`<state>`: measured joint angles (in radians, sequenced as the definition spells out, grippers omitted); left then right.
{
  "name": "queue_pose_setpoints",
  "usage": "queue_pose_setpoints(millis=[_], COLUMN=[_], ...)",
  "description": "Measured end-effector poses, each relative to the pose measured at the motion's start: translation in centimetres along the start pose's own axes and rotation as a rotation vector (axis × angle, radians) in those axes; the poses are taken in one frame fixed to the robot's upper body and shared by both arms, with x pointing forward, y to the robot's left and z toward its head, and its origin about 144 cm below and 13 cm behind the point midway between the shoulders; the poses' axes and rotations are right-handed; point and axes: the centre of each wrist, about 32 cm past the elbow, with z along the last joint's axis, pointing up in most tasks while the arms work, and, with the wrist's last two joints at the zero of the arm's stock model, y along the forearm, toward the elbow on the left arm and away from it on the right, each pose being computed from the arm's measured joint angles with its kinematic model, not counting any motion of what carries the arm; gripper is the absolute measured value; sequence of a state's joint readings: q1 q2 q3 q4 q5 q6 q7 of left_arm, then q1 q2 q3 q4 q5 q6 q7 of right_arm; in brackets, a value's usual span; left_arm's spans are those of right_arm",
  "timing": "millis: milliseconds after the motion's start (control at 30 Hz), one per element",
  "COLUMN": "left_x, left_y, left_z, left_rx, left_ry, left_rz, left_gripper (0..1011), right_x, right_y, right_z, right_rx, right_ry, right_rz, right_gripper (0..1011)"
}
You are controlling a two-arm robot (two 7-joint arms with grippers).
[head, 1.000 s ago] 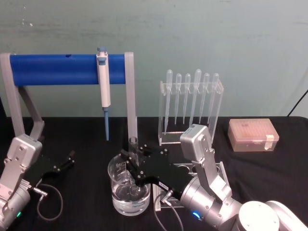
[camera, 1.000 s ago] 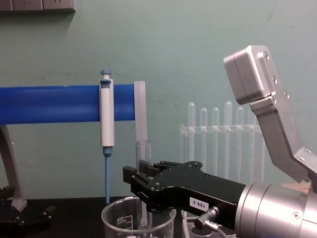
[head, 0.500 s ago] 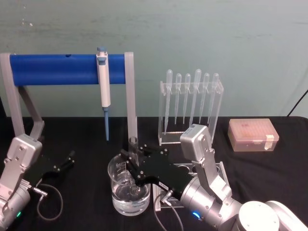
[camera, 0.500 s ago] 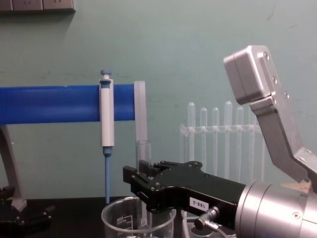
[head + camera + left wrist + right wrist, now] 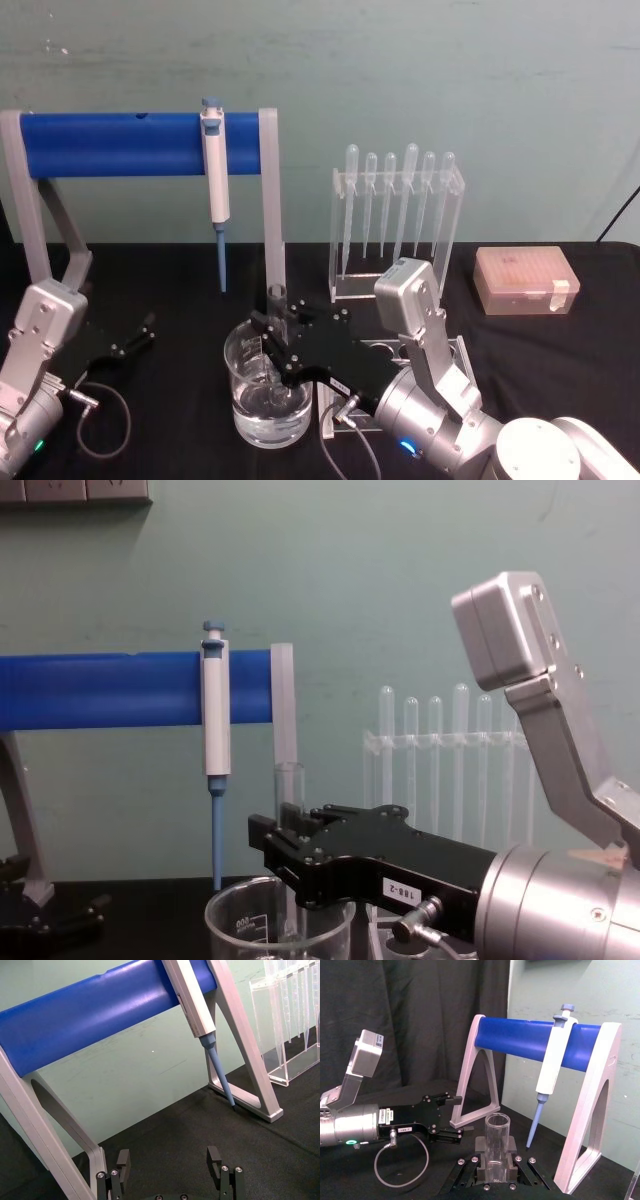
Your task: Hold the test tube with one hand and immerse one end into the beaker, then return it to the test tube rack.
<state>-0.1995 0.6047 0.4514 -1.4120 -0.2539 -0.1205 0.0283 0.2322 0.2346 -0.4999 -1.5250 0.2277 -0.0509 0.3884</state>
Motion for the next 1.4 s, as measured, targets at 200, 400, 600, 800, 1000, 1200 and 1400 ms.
queue_pose_setpoints(millis=[200, 400, 600, 800, 1000, 1200, 1400], left_x=[0.00, 0.00, 0.00, 0.00, 0.00, 0.00, 0.00], left_y=[0.00, 0.00, 0.00, 0.00, 0.00, 0.00, 0.00], left_z=[0.00, 0.00, 0.00, 0.00, 0.00, 0.00, 0.00], left_rx=[0.000, 0.000, 0.000, 0.000, 0.000, 0.000, 0.000], left_ry=[0.000, 0.000, 0.000, 0.000, 0.000, 0.000, 0.000], left_rz=[0.000, 0.000, 0.000, 0.000, 0.000, 0.000, 0.000], left_gripper=[1000, 1000, 1000, 1000, 1000, 1000, 1000], right_x=[0.00, 0.00, 0.00, 0.00, 0.00, 0.00, 0.00], right_y=[0.00, 0.00, 0.00, 0.00, 0.00, 0.00, 0.00], right_z=[0.00, 0.00, 0.00, 0.00, 0.00, 0.00, 0.00], right_rx=[0.000, 0.000, 0.000, 0.000, 0.000, 0.000, 0.000], right_ry=[0.000, 0.000, 0.000, 0.000, 0.000, 0.000, 0.000], right_rz=[0.000, 0.000, 0.000, 0.000, 0.000, 0.000, 0.000], right_gripper=[225, 225, 225, 225, 225, 225, 225])
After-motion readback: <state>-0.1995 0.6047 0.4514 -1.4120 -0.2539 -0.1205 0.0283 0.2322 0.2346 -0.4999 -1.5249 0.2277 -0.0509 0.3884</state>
